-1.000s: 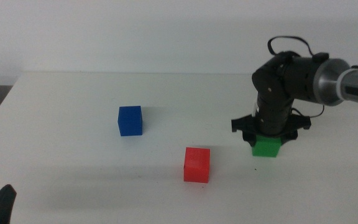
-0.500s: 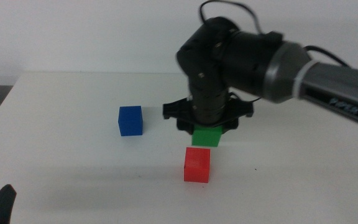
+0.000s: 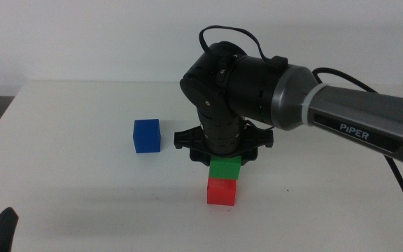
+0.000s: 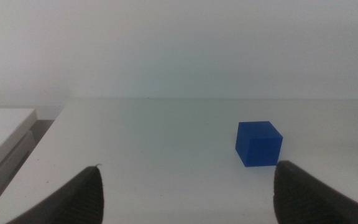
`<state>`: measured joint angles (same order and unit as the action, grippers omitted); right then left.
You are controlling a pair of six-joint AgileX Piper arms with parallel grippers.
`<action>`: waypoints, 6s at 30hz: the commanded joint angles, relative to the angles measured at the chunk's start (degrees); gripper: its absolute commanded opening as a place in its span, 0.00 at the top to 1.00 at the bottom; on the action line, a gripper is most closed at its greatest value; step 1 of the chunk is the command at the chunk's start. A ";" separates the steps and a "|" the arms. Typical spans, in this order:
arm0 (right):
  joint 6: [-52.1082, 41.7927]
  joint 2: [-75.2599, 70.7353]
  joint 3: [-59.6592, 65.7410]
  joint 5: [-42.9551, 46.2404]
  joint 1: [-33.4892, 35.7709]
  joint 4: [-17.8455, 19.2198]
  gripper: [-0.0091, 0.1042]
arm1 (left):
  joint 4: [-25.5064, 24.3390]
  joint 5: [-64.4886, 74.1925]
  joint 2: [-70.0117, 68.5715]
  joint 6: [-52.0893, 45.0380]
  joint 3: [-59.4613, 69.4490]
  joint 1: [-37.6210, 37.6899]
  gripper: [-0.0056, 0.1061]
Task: Stack red cubes first, then green, then blue cubes in a specific spot.
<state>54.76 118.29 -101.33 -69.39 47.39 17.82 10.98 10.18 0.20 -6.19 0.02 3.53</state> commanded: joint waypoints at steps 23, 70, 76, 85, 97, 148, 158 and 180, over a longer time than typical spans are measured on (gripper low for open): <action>0.04 3.16 -0.32 -0.57 0.01 -1.30 0.27 | 0.02 -0.96 -0.20 0.06 -0.02 -0.06 0.11; -38.98 -81.99 48.73 21.54 6.42 -6.41 0.10 | 0.02 -0.96 -0.20 0.06 -0.02 -0.06 0.11; -38.98 -81.99 48.73 22.89 6.42 -6.14 0.10 | 0.02 -0.96 -0.20 0.06 -0.02 -0.06 0.11; -38.98 -81.99 48.73 22.89 6.42 -6.14 0.10 | 0.03 21.74 27.42 0.06 -26.40 -0.06 0.11; -38.98 -81.99 48.73 22.89 6.42 -6.14 0.10 | -6.06 41.27 74.78 10.33 -67.30 6.87 0.11; -38.98 -81.99 48.73 22.89 6.42 -6.14 0.10 | -20.19 54.30 93.50 43.74 -85.99 30.76 0.97; -38.98 -81.99 48.73 22.89 6.42 -6.14 0.10 | -19.94 56.00 100.65 46.94 -93.07 41.57 0.97; -38.98 -81.99 48.73 22.89 6.42 -6.14 0.10 | -17.99 59.65 113.14 47.10 -103.76 41.57 0.97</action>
<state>15.89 36.53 -52.80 -47.22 53.59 11.27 -7.10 69.34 113.09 40.56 -103.19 44.99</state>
